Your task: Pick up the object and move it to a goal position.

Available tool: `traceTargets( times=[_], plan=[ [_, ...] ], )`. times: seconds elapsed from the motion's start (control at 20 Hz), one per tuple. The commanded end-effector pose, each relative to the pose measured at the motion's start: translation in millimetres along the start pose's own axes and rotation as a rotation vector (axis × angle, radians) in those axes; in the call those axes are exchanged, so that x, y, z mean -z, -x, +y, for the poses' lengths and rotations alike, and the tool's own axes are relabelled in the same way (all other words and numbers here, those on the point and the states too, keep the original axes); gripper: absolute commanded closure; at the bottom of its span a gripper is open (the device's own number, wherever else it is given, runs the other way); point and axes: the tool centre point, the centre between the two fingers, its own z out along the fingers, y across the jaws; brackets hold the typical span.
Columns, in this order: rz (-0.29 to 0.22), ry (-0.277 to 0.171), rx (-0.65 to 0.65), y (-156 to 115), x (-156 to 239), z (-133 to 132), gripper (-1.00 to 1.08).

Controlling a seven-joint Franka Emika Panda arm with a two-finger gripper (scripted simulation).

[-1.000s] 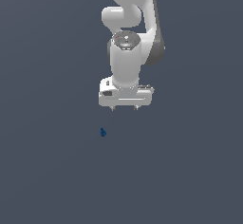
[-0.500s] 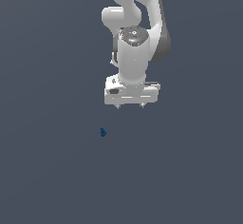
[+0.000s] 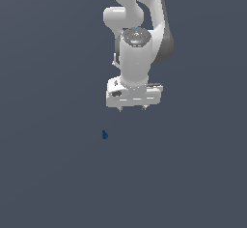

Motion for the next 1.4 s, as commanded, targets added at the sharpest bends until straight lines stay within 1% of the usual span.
traceTargets(
  times=[0.0, 0.45, 1.35],
  plan=[
    [0.0, 0.001, 0.018, -1, -3, 4, -0.92],
    [-0.002, 0.008, 0.138, -10, -21, 32, -0.92],
    [-0.011, 0.018, 0.482, -25, -78, 113, -0.92]
  ],
)
